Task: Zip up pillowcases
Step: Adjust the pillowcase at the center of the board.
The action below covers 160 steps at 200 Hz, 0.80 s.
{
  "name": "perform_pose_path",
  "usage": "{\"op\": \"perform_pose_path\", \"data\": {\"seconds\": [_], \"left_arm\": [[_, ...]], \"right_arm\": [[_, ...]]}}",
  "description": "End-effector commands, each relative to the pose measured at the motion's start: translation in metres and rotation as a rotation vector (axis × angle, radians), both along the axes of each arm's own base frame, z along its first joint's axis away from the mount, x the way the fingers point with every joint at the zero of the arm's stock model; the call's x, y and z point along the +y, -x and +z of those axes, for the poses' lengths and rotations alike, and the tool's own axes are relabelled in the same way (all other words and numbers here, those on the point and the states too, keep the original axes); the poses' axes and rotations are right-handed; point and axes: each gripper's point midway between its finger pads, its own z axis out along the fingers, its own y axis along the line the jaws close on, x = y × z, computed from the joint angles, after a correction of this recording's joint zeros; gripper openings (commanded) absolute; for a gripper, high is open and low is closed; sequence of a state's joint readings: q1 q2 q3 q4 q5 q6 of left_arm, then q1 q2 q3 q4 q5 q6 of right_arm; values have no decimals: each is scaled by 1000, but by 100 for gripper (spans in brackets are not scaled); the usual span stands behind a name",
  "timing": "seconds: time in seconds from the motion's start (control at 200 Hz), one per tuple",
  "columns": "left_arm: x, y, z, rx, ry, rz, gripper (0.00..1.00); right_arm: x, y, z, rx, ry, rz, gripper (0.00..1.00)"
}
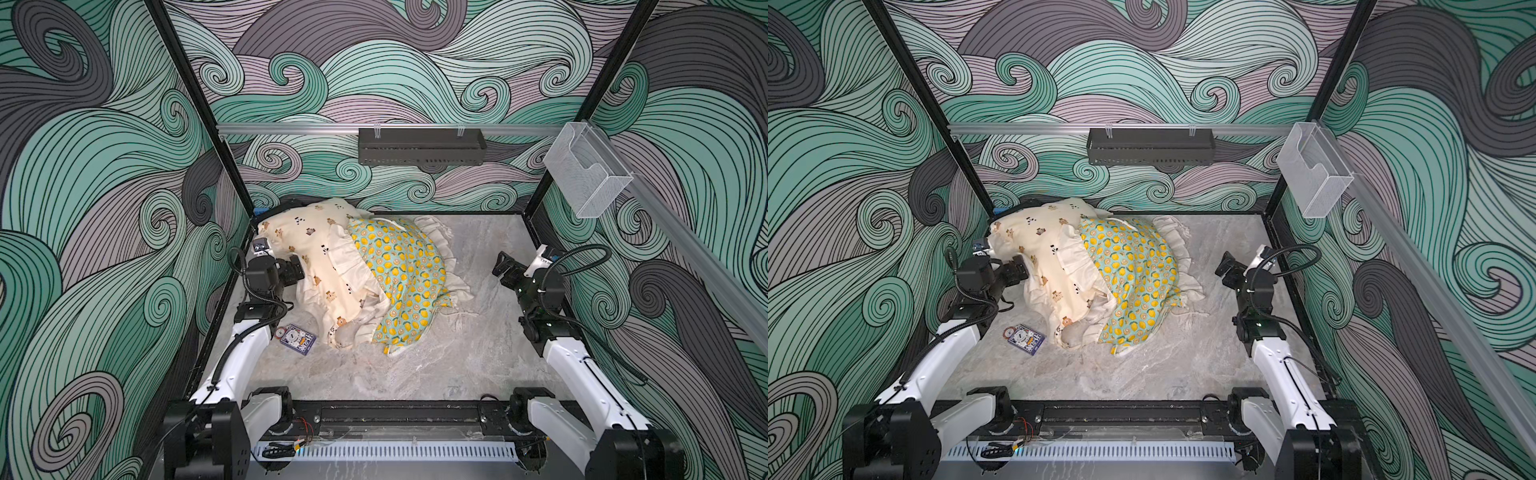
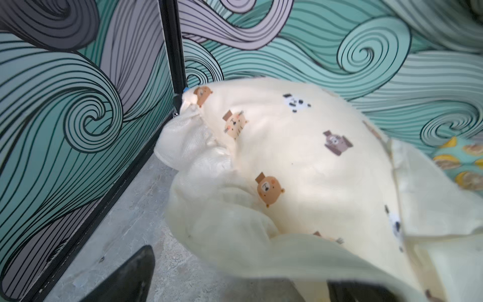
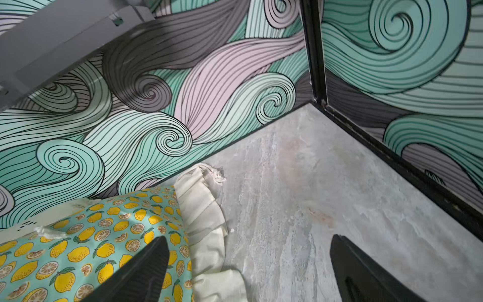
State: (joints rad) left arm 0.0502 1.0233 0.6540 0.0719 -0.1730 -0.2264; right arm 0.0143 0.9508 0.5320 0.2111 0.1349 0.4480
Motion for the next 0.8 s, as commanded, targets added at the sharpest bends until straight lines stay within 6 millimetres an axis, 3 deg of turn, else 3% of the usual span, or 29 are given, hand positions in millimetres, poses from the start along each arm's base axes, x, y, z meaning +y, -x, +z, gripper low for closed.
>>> {"op": "perform_pose_path", "data": {"seconds": [0.0, 0.09, 0.19, 0.315, 0.43, 0.51, 0.635, 0.796], "left_arm": [[21, 19, 25, -74, 133, 195, 99], [32, 37, 28, -119, 242, 309, 99], [27, 41, 40, -146, 265, 278, 99], [22, 47, 35, -84, 329, 291, 99], [-15, 42, 24, -13, 448, 110, 99], [-35, 45, 16, 36, 527, 32, 99], [-67, 57, 10, 115, 599, -93, 99], [-120, 79, -3, 219, 627, -327, 99]], "right_arm": [[6, 2, -7, 78, -107, 2, 99], [12, 1, -13, 133, -175, 12, 99], [17, 4, -24, 233, -218, 7, 99], [30, 8, -26, 249, -216, 48, 99], [44, 18, -31, 319, -215, 87, 99], [62, 29, -45, 443, -223, 168, 99], [90, 52, -72, 578, -250, 291, 99], [101, 83, -99, 693, -231, 341, 99]]}}
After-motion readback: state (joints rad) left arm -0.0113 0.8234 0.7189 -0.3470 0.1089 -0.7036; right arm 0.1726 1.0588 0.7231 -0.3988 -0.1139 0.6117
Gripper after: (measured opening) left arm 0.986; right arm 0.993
